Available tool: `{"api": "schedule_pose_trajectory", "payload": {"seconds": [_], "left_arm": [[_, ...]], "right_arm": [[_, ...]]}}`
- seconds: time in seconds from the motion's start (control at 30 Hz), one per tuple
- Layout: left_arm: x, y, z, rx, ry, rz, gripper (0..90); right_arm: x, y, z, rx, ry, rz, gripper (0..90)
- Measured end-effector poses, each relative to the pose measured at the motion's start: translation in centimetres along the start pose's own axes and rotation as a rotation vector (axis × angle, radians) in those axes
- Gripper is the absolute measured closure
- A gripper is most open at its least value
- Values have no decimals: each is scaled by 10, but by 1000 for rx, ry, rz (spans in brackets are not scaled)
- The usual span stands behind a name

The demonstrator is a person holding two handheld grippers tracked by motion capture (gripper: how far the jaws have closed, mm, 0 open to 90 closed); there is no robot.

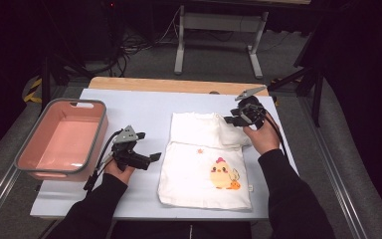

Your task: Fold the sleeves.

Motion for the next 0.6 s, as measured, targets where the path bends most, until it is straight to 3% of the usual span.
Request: {"api": "schedule_pose_trajectory", "payload": {"seconds": [0.17, 0.27, 0.37, 0.47, 0.6], "left_arm": [[0, 0, 0, 1, -1, -3, 2], [-1, 0, 0, 2, -11, 3, 2], [-1, 1, 0, 1, -10, 2, 2], [-1, 1, 0, 3, 2, 3, 2], [-2, 1, 0, 5, -6, 8, 2]], "right_arm": [[-15, -10, 12, 6, 26, 34, 570], [-27, -13, 24, 18, 67, 45, 570], [-35, -13, 34, 24, 95, 40, 532], [-42, -12, 42, 10, 98, 86, 506], [-53, -6, 52, 13, 142, 96, 458]]}}
Point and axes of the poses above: each handheld gripper's, and its own axes: y roughly forward along the jaws, z roughly out of its underside, x roughly to its left, the point moved 7 cm from there along y, roughly forward along the jaws, and after that the axes turned 13 degrees about y, right-handed, at the moved point
